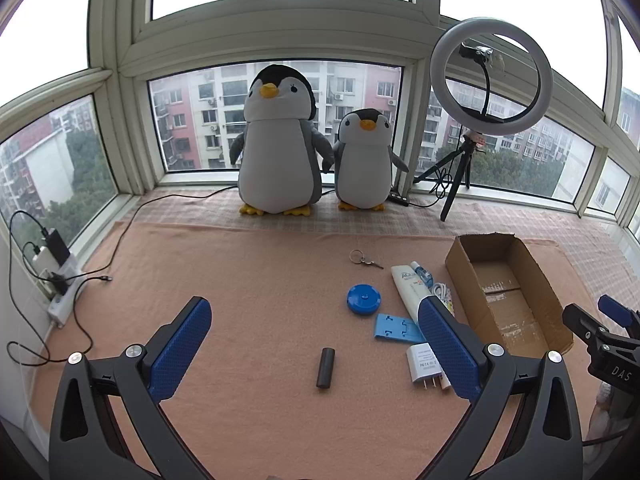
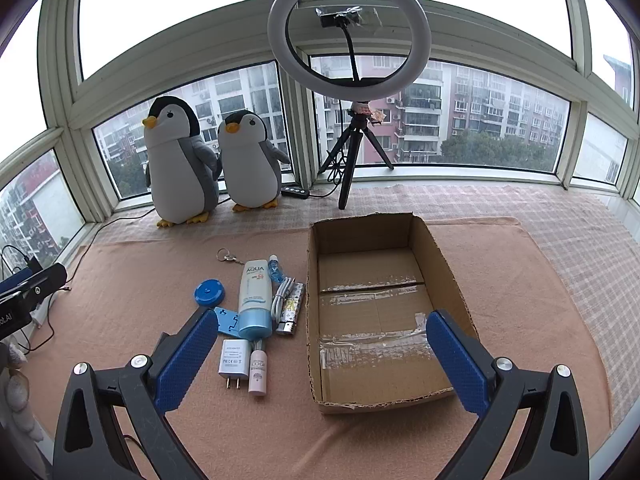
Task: Organize rigid objects
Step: 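Move the left tool toward the black cylinder on the carpet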
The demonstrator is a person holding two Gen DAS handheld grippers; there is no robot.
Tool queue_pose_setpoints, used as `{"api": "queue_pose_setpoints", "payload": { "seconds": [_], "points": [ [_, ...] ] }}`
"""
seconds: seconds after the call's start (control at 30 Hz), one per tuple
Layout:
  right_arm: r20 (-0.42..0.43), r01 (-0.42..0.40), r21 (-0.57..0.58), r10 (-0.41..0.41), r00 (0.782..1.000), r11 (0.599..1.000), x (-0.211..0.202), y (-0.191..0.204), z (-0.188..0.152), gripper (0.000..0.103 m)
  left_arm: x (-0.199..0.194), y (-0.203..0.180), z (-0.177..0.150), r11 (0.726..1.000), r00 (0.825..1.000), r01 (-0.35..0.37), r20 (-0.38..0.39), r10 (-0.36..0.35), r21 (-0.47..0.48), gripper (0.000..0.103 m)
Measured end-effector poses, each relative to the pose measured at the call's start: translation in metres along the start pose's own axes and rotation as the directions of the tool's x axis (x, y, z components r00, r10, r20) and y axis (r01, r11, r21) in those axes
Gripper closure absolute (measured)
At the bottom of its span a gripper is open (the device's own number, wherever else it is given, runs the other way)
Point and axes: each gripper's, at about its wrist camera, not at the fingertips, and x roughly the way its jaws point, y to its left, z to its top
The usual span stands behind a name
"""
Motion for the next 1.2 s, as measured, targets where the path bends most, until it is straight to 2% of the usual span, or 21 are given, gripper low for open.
{"api": "queue_pose_setpoints", "payload": {
  "seconds": [1.2],
  "points": [
    [-0.023,0.001,0.002,-0.001,1.0,1.0,0.007,-0.005,-0.005,0.0,0.011,-0.005,-0.003,1.0,1.0,0.008,-0.03,-0.007,0.017,0.0]
  ]
}}
